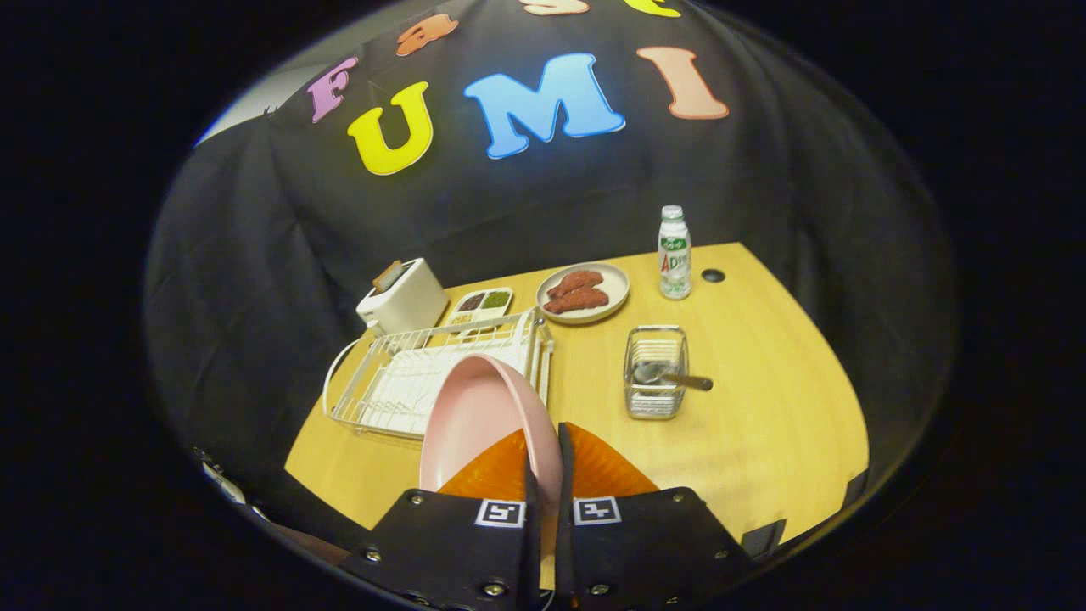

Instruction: Take the plate from the dish rack, then take the spoon from the basket and place it into the plate.

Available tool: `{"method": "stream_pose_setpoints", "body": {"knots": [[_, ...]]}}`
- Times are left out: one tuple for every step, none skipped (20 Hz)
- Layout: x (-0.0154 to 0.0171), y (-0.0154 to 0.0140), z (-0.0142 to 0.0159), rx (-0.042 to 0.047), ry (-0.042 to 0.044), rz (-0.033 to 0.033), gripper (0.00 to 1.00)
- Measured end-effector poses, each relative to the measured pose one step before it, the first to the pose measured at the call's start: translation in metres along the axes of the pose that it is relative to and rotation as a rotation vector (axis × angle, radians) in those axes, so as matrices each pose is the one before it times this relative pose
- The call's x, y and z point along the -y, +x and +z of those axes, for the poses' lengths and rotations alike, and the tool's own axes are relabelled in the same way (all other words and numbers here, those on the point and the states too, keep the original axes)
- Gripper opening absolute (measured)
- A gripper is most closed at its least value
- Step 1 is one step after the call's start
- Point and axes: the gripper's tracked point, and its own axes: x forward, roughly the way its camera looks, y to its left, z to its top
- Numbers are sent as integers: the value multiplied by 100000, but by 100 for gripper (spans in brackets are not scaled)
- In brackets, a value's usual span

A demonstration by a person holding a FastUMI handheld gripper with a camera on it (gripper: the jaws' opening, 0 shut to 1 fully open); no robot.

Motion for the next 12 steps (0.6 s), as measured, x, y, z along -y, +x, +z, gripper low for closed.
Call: {"method": "stream_pose_setpoints", "body": {"knots": [[133,584,-1019,-1360,1504,2043,6],[220,550,-1131,-1611,1242,1497,6],[4,468,-1240,-1219,822,2088,6],[-69,611,-1009,-1446,750,1869,7],[-85,615,-1051,-1334,444,2056,7],[49,751,-885,-2145,691,1520,7],[111,556,-896,-1733,170,1022,6],[520,807,-726,-1808,-180,-60,7],[510,550,-665,-1539,76,-435,7],[425,694,-613,-1602,1099,152,7],[109,578,-623,-1496,1698,1054,7],[225,411,-374,-642,1602,519,7]]}}
